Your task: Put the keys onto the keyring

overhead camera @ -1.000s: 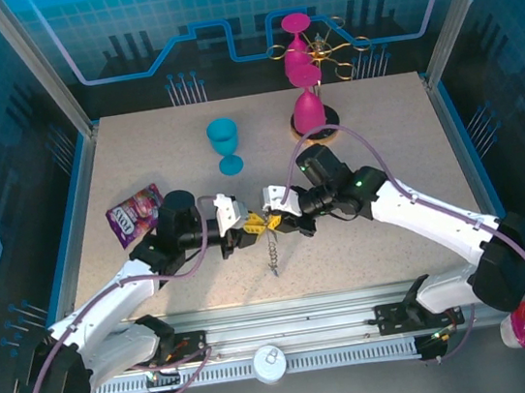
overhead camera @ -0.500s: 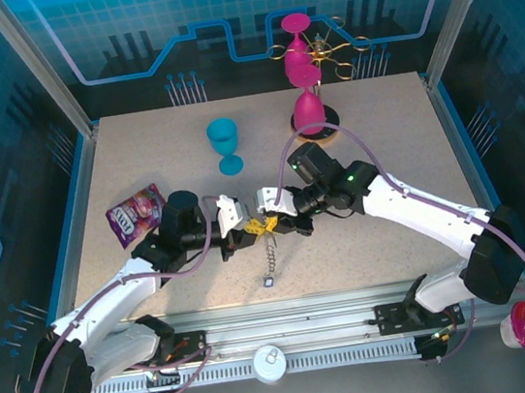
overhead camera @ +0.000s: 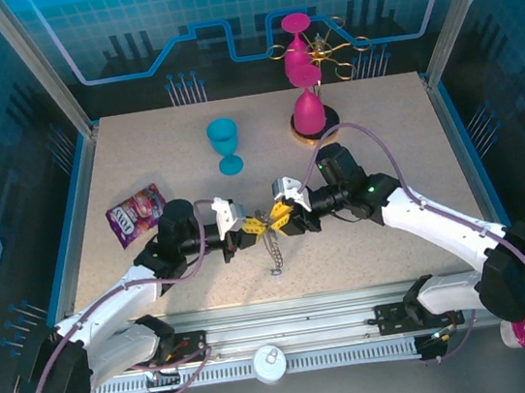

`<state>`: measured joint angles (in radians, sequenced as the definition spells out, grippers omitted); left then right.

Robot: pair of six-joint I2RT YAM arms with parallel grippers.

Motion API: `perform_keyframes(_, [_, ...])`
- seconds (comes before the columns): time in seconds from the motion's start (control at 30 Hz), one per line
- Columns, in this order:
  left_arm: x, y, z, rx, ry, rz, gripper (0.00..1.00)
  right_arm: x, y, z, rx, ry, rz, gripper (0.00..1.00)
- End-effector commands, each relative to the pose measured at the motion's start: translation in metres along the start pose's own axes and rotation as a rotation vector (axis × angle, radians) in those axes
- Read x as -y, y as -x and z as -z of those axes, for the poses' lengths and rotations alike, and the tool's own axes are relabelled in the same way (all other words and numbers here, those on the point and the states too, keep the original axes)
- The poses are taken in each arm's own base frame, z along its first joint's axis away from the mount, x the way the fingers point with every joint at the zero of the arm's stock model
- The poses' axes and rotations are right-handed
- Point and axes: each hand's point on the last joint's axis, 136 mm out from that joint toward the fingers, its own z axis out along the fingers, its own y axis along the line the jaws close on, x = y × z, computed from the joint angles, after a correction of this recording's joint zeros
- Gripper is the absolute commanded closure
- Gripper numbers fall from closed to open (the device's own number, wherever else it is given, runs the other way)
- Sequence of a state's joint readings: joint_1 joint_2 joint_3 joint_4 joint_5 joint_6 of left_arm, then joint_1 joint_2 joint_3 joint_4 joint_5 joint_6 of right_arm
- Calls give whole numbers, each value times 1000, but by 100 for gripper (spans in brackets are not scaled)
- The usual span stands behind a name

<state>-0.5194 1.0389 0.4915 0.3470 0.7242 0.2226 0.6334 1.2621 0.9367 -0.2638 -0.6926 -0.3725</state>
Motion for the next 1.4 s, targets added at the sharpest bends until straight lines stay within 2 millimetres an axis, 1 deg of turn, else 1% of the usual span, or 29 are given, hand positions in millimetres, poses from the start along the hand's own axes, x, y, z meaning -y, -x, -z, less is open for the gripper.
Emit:
perform_keyframes(0.0, [10, 22, 3, 78, -39, -47, 100, -3, 11, 2, 58, 28, 5, 72])
perform_keyframes(0.2, [10, 23, 2, 89, -45, -42, 100, -1, 12, -1, 62, 39, -4, 73])
perform_keyframes(0.4, [10, 26, 1, 106, -52, -36, 100, 0, 20, -2, 91, 50, 7, 79])
perform_keyframes(0.47, [10, 28, 1, 109, -54, -35, 100, 0, 23, -2, 97, 50, 15, 84])
perform_keyframes(0.57, [10, 29, 1, 114, -53, -35, 100, -1, 26, -1, 101, 53, 25, 100])
perform_keyframes(0.63, [8, 29, 2, 109, -38, -34, 99, -1, 27, 1, 96, 54, 30, 100])
perform_keyframes(0.7, [4, 27, 2, 90, -15, -33, 84, -2, 27, 2, 82, 51, 35, 100])
perform_keyframes(0.73, [4, 25, 2, 74, -12, -40, 82, -2, 26, 3, 69, 49, 39, 100])
perform_keyframes(0.83, [5, 19, 2, 13, -19, -48, 80, -3, 19, 3, -2, 44, 52, 100])
perform_keyframes(0.93, [5, 15, 1, -36, -31, -41, 80, -4, 8, 0, -100, 41, 73, 100])
perform_keyframes(1.0, [4, 16, 1, -44, -32, -41, 80, -4, 5, 0, -154, 42, 89, 100])
perform_keyframes(1.1, [4, 19, 0, -39, -35, -49, 80, -3, 5, 0, -190, 43, 111, 100])
perform_keyframes(1.2, [3, 20, -2, -38, -44, -48, 83, -5, 7, -4, -209, 61, 130, 100])
perform_keyframes(1.3, [4, 21, -3, -37, -57, -43, 89, -8, 9, -8, -228, 77, 150, 100])
perform_keyframes(1.37, [5, 23, -4, -35, -66, -44, 97, -9, 10, -10, -235, 85, 160, 100])
